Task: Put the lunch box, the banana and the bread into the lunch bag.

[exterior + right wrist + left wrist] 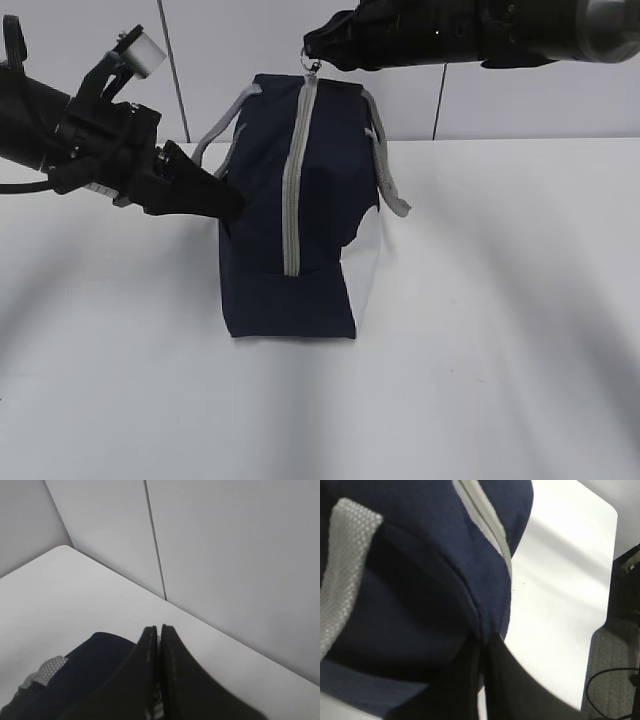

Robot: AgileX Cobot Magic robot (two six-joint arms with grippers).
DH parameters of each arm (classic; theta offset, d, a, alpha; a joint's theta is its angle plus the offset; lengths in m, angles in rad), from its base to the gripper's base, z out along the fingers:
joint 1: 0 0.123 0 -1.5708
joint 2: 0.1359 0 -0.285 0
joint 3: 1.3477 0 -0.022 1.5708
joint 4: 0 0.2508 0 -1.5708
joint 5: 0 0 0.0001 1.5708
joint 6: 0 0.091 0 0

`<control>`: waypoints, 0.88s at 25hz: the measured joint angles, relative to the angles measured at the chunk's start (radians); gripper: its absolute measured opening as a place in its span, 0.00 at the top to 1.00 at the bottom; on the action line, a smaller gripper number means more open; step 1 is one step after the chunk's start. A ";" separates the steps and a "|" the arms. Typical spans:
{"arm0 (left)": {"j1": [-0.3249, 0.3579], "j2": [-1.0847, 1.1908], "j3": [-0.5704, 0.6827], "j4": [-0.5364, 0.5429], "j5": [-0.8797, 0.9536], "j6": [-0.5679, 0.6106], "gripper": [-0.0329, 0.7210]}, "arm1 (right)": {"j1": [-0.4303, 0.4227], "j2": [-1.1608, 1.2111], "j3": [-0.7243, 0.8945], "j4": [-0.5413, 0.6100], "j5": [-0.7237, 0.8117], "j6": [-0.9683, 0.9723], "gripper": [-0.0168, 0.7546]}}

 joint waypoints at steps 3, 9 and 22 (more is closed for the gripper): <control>0.000 0.000 0.000 -0.001 0.002 0.020 0.96 | -0.014 0.015 -0.027 0.001 -0.024 0.028 1.00; 0.000 0.001 0.000 -0.003 0.005 0.042 0.96 | -0.029 0.086 -0.120 0.001 -0.085 0.099 1.00; 0.000 0.005 0.000 -0.004 0.012 0.074 0.96 | -0.046 0.235 -0.280 -0.005 -0.140 0.215 1.00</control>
